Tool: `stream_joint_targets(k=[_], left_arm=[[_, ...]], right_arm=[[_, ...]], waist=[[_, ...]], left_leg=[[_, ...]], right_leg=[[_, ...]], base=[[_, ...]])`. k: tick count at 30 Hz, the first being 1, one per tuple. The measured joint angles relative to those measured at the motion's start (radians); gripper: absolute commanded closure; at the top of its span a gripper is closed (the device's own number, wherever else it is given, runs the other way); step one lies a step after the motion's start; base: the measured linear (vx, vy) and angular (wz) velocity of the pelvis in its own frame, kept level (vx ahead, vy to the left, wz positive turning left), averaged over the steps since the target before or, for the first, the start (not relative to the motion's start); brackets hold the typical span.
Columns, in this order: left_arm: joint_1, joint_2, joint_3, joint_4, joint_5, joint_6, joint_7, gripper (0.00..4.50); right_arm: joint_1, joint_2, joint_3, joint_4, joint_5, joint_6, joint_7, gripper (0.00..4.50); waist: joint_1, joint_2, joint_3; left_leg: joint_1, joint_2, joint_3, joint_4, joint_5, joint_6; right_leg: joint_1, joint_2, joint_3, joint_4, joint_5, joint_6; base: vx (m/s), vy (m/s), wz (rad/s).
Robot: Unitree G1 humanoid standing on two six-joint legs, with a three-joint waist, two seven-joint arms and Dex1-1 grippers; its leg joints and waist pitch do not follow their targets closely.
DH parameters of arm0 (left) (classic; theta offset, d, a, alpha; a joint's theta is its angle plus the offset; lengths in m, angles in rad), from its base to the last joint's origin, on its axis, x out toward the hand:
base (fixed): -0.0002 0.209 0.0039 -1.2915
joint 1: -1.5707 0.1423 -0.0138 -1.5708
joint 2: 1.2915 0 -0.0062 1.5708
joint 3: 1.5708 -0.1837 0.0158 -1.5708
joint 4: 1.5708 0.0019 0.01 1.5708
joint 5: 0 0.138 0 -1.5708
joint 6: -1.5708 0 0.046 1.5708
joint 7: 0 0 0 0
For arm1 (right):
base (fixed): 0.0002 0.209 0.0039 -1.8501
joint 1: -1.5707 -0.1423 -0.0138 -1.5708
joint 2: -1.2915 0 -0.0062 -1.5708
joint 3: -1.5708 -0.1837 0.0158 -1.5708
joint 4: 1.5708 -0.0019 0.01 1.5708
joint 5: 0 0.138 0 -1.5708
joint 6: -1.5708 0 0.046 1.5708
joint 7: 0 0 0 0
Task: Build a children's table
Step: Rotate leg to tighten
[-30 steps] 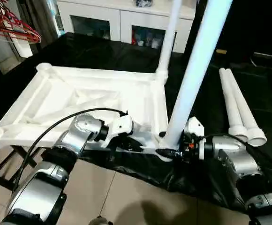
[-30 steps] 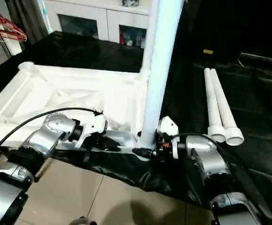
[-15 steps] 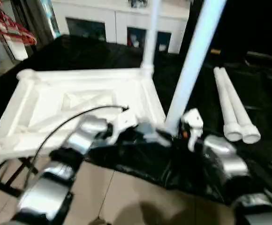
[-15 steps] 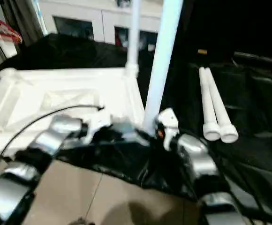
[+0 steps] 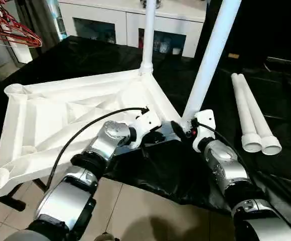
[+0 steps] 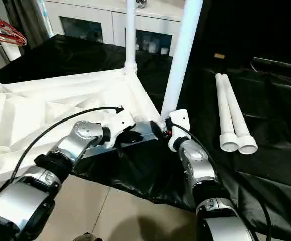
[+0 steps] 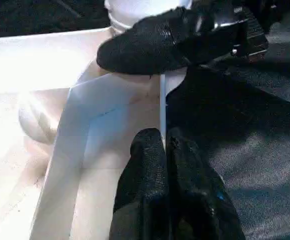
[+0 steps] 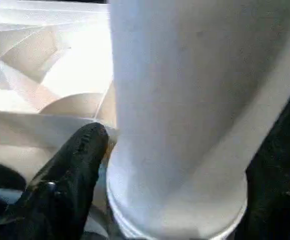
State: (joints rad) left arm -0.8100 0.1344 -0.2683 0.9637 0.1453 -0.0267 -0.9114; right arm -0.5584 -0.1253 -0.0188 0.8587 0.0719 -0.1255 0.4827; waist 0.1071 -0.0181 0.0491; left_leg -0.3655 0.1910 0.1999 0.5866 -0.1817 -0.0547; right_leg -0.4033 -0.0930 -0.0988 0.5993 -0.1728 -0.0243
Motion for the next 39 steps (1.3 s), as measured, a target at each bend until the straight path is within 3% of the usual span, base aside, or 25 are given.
stream_joint_targets(k=[6,10,14,20,25,30,39], left_arm=[[0.054,0.087,-0.006,-0.081,-0.035,-0.046,-0.197,4.5],[0.066,0.119,-0.011,-0.099,-0.057,-0.046,-0.306,4.5],[0.08,0.148,-0.019,-0.119,-0.072,-0.055,-0.388,4.5],[0.099,0.179,-0.029,-0.157,-0.077,-0.058,-0.473,4.5],[0.099,0.173,-0.031,-0.149,-0.076,-0.069,-0.464,4.5],[0.09,0.149,-0.025,-0.126,-0.064,-0.078,-0.397,4.5],[-0.006,0.003,0.001,0.016,-0.009,0.0,-0.008,4.5]], right_arm=[[0.015,-0.099,0.065,-0.03,0.032,-0.011,0.35,0.86],[0.039,-0.166,0.11,-0.08,0.05,0.0,0.562,0.86],[0.053,-0.216,0.147,-0.126,0.063,0.025,0.717,0.86],[0.079,-0.245,0.181,-0.19,0.083,0.06,0.829,1.35],[0.084,-0.236,0.177,-0.191,0.083,0.063,0.826,1.73],[0.094,-0.224,0.145,-0.188,0.082,0.068,0.744,1.76],[0.024,-0.058,-0.004,-0.047,0.049,0.065,0.146,1.78]], waist=[[-0.002,0.001,0.0],[0.006,0.0,0.0],[0.01,-0.001,0.001],[0.015,-0.008,0.001],[0.022,-0.008,0.001],[0.025,-0.008,0.001],[0.004,-0.006,0.001]], left_leg=[[-0.001,0.001,0.0,-0.001,0.0,0.001],[-0.002,0.001,0.0,0.0,0.0,0.001],[-0.001,0.001,0.0,0.001,0.0,0.001],[-0.002,0.001,0.0,0.001,0.0,0.001],[-0.001,0.001,0.0,0.001,0.0,0.001],[0.0,0.001,0.0,0.001,0.0,0.0],[0.0,0.0,0.0,0.001,0.0,0.0]], right_leg=[[-0.001,0.001,0.0,0.0,-0.002,0.001],[-0.001,0.001,0.0,0.0,-0.002,0.001],[-0.001,0.001,0.0,0.001,-0.002,0.001],[-0.001,0.0,0.0,0.001,-0.002,0.001],[-0.001,0.0,0.0,0.001,-0.002,0.001],[0.0,0.0,0.0,0.001,-0.001,0.0],[-0.001,0.0,0.0,0.001,0.001,0.002]], base=[[0.0,0.0,0.0],[0.0,0.0,0.0],[0.0,0.0,0.0],[0.0,0.0,0.0],[0.0,0.0,0.0],[0.0,0.0,0.0],[0.0,0.0,0.0]])
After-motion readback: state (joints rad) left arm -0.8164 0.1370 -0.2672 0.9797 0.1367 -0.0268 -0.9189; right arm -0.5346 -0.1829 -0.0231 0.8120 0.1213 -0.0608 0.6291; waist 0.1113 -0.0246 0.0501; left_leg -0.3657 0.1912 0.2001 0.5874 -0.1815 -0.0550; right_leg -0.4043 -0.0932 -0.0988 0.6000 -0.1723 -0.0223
